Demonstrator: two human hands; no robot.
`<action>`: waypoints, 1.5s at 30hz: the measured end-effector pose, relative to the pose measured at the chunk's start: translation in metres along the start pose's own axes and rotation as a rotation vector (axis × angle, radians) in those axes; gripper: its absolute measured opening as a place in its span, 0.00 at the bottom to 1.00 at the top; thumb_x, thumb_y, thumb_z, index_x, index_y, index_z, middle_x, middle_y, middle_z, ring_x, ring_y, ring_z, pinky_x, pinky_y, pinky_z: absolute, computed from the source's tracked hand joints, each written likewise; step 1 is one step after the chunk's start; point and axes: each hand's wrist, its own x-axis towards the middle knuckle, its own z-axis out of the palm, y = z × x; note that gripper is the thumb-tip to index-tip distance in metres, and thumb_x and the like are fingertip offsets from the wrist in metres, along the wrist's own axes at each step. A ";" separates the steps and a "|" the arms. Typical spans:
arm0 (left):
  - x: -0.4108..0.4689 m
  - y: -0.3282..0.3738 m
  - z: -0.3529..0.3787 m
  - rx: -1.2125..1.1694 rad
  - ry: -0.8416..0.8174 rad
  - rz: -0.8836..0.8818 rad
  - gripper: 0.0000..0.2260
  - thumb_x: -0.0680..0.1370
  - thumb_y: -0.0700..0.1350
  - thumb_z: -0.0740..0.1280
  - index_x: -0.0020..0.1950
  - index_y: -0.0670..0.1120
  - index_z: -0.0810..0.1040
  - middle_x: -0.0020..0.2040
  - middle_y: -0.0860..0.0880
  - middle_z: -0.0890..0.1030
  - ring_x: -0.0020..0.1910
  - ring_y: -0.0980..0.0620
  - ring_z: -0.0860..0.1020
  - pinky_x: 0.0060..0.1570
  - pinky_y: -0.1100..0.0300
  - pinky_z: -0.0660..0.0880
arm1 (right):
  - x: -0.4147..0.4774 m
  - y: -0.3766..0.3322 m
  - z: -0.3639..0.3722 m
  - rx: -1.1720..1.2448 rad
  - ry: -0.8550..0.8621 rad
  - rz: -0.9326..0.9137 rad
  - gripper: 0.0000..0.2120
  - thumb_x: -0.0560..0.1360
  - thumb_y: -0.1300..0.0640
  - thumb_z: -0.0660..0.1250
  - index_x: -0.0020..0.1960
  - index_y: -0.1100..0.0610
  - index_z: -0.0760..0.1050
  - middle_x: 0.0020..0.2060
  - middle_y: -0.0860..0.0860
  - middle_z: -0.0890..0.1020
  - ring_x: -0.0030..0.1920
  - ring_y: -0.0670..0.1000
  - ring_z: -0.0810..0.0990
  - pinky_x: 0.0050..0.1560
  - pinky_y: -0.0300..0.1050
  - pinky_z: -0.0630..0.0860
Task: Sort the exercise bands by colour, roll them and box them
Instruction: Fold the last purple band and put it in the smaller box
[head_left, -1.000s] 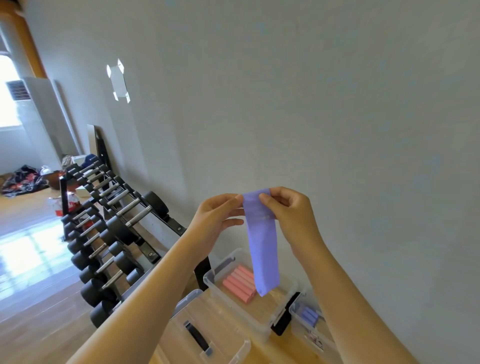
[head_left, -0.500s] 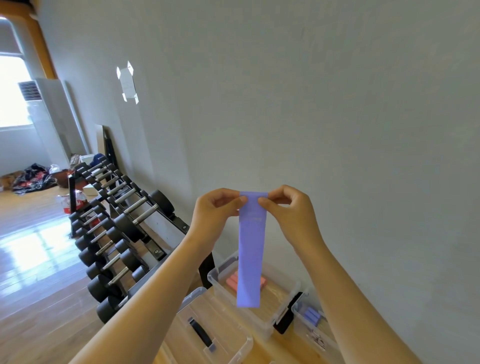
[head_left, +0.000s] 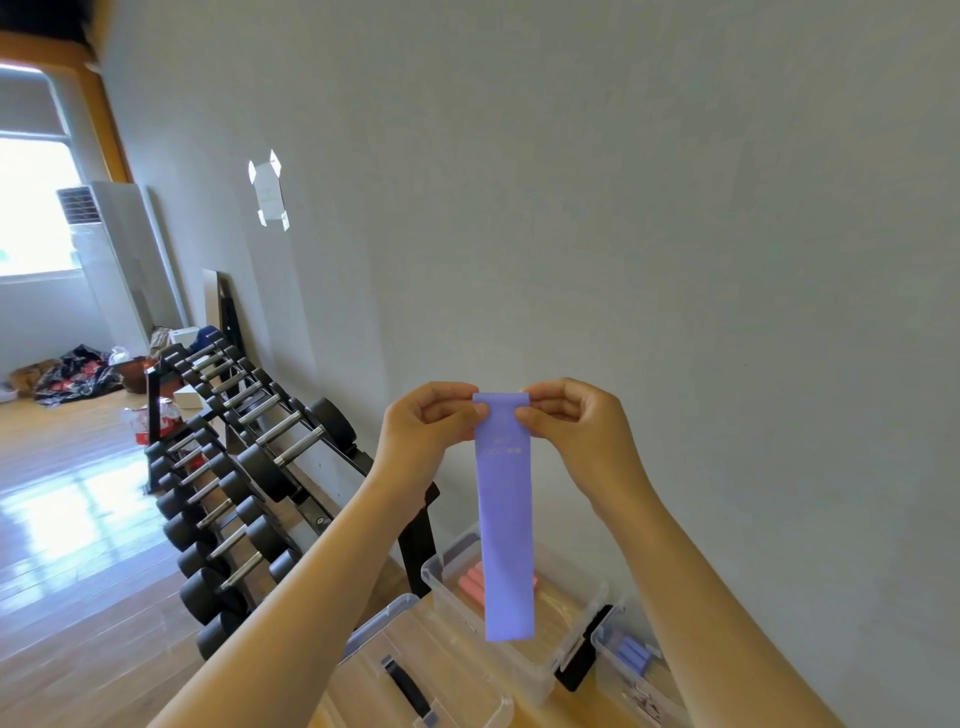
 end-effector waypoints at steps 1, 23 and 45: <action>0.000 0.001 -0.001 0.001 -0.005 0.000 0.07 0.74 0.33 0.72 0.50 0.41 0.81 0.39 0.45 0.85 0.39 0.49 0.83 0.41 0.62 0.78 | 0.000 -0.001 0.000 0.003 0.000 0.001 0.09 0.72 0.67 0.72 0.44 0.53 0.79 0.41 0.52 0.85 0.43 0.50 0.84 0.45 0.39 0.80; 0.005 -0.009 0.009 -0.038 -0.188 -0.083 0.02 0.67 0.40 0.73 0.38 0.43 0.84 0.38 0.43 0.84 0.37 0.47 0.83 0.40 0.58 0.80 | 0.014 0.000 -0.029 0.117 -0.076 0.079 0.07 0.70 0.68 0.74 0.44 0.58 0.81 0.38 0.56 0.86 0.40 0.53 0.86 0.41 0.40 0.80; 0.007 -0.041 0.034 -0.084 -0.079 -0.188 0.08 0.69 0.41 0.70 0.44 0.38 0.78 0.44 0.39 0.82 0.39 0.47 0.83 0.39 0.60 0.81 | 0.045 0.048 -0.049 -0.015 -0.407 0.062 0.05 0.79 0.59 0.65 0.45 0.52 0.73 0.35 0.58 0.84 0.33 0.52 0.83 0.37 0.46 0.80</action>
